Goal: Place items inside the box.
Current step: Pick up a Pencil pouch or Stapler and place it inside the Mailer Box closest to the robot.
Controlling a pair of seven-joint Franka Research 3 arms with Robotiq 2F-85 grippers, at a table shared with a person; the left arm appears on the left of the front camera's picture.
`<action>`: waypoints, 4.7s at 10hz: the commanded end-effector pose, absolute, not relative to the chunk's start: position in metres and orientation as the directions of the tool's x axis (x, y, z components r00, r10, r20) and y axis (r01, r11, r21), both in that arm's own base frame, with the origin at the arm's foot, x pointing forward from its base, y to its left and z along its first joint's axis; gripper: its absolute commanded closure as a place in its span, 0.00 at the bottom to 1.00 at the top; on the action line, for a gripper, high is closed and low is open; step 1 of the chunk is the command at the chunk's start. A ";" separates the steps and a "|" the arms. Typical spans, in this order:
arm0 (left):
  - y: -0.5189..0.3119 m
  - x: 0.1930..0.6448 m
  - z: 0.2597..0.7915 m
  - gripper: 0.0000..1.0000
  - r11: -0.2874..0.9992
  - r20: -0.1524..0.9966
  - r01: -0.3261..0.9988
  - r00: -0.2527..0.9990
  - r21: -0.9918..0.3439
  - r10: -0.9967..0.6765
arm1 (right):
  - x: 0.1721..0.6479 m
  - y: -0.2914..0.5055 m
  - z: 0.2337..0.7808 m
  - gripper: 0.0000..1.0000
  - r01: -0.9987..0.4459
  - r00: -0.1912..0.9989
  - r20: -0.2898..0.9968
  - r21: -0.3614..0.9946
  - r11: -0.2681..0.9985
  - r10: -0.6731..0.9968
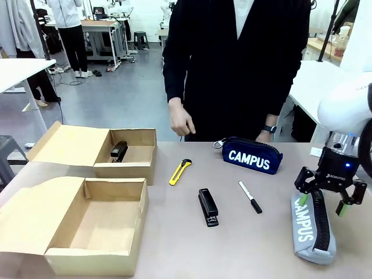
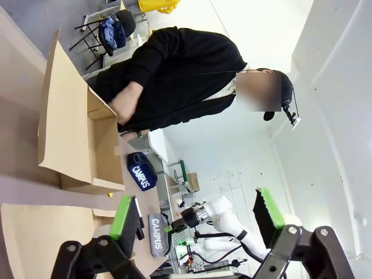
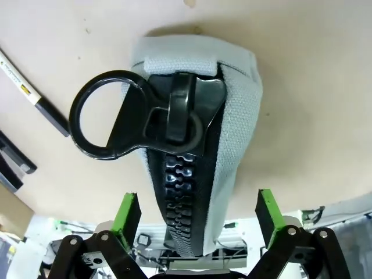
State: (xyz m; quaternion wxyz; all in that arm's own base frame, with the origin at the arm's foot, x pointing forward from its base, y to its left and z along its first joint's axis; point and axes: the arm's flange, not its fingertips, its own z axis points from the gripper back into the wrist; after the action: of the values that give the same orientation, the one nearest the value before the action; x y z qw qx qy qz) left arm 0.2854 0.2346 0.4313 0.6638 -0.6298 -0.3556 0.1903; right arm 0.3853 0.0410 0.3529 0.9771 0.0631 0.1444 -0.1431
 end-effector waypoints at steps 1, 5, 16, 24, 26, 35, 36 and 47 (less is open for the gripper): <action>0.232 0.284 0.431 0.00 0.136 0.251 0.220 0.667 -0.966 0.702 | 0.387 0.042 0.357 0.00 0.319 0.914 -0.283 0.065 0.945 -0.290; 0.232 0.284 0.431 0.00 0.136 0.251 0.220 0.667 -0.966 0.702 | 0.386 0.046 0.355 1.00 0.329 0.909 -0.287 0.048 0.943 -0.303; 0.232 0.284 0.431 0.00 0.136 0.251 0.220 0.667 -0.966 0.702 | 0.381 0.041 0.364 1.00 0.295 0.918 -0.287 0.033 0.955 -0.273; 0.232 0.284 0.431 0.00 0.136 0.251 0.220 0.667 -0.966 0.702 | 0.304 -0.036 0.514 0.97 0.024 0.996 -0.090 0.519 0.855 0.027; 0.232 0.284 0.431 0.00 0.136 0.251 0.220 0.667 -0.966 0.702 | 0.297 -0.043 0.523 0.89 0.048 0.998 -0.053 0.616 0.787 -0.020; 0.232 0.284 0.431 0.00 0.136 0.251 0.220 0.667 -0.966 0.702 | 0.345 0.094 0.520 0.89 0.237 0.969 -0.182 0.473 0.848 -0.169; 0.232 0.284 0.431 0.00 0.136 0.251 0.220 0.667 -0.966 0.702 | 0.342 0.135 0.525 0.89 0.230 0.971 -0.175 0.534 0.814 -0.160; 0.232 0.284 0.431 0.00 0.136 0.251 0.220 0.667 -0.966 0.702 | 0.263 0.366 0.512 0.89 -0.024 0.954 -0.220 0.621 0.784 0.203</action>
State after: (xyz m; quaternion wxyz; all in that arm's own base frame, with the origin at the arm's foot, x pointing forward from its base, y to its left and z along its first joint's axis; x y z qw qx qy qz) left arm 0.2854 0.2346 0.4310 0.6639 -0.6300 -0.3551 0.1903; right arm 0.2759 0.3499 0.5201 0.9313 0.3339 0.1379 0.0469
